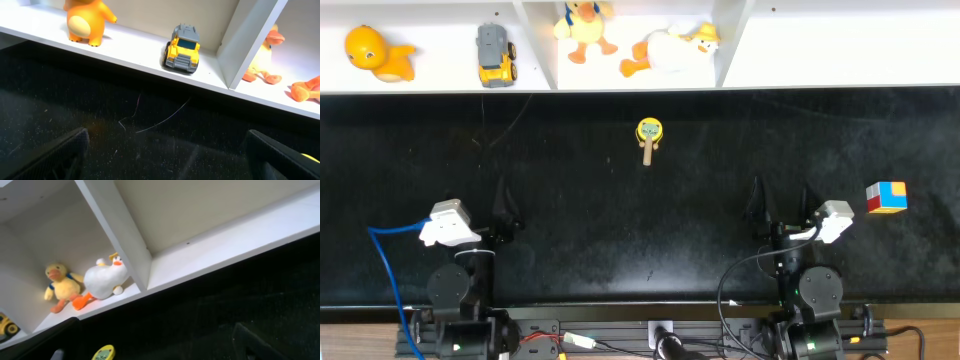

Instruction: Store Toys

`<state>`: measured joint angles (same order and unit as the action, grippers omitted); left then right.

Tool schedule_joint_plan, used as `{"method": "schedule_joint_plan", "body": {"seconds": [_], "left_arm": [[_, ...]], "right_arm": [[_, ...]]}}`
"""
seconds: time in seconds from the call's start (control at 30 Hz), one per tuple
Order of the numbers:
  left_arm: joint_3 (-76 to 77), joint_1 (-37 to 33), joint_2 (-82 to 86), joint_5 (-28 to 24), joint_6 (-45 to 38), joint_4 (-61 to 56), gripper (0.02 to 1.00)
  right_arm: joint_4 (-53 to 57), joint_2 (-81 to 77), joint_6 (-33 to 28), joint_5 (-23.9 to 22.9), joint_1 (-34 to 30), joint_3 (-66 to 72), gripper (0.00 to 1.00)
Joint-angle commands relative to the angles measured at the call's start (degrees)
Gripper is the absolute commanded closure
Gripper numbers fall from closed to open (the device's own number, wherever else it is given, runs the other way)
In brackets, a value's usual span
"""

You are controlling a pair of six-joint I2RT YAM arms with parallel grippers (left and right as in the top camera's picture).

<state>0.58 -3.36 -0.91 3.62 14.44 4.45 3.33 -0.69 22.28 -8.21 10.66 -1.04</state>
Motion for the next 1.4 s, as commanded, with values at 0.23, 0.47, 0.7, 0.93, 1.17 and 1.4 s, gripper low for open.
{"method": "schedule_joint_plan", "body": {"seconds": [0.23, 0.47, 0.7, 0.93, 1.17, 1.4], "left_arm": [[-0.11, 0.39, 0.74, -0.57, -1.29, 0.13, 0.023], [-0.11, 0.39, 0.74, -0.55, -1.29, 0.13, 0.02], [-0.11, 0.39, 0.74, -0.57, -1.29, 0.13, 0.02], [-0.11, 0.37, 0.74, -0.57, -1.29, 0.13, 0.02], [-0.11, 0.37, 0.74, -0.57, -1.29, 0.13, 0.02], [-0.11, 0.37, 0.74, -0.55, -1.29, 0.13, 0.023]], "right_arm": [[-1.01, 0.0, -0.02, 16.11, 0.52, -3.98, 0.003], [12.24, -11.23, -5.16, 22.23, 0.52, -24.33, 0.005], [29.09, -35.95, -13.29, 27.15, 0.72, -50.97, 0.001], [50.1, -59.98, -16.74, 21.88, 7.96, -77.07, 0.003], [64.15, -80.78, -4.2, 7.41, 21.31, -92.74, 0.003], [68.15, -95.69, 9.66, 7.37, 24.13, -94.33, 0.003]]}}
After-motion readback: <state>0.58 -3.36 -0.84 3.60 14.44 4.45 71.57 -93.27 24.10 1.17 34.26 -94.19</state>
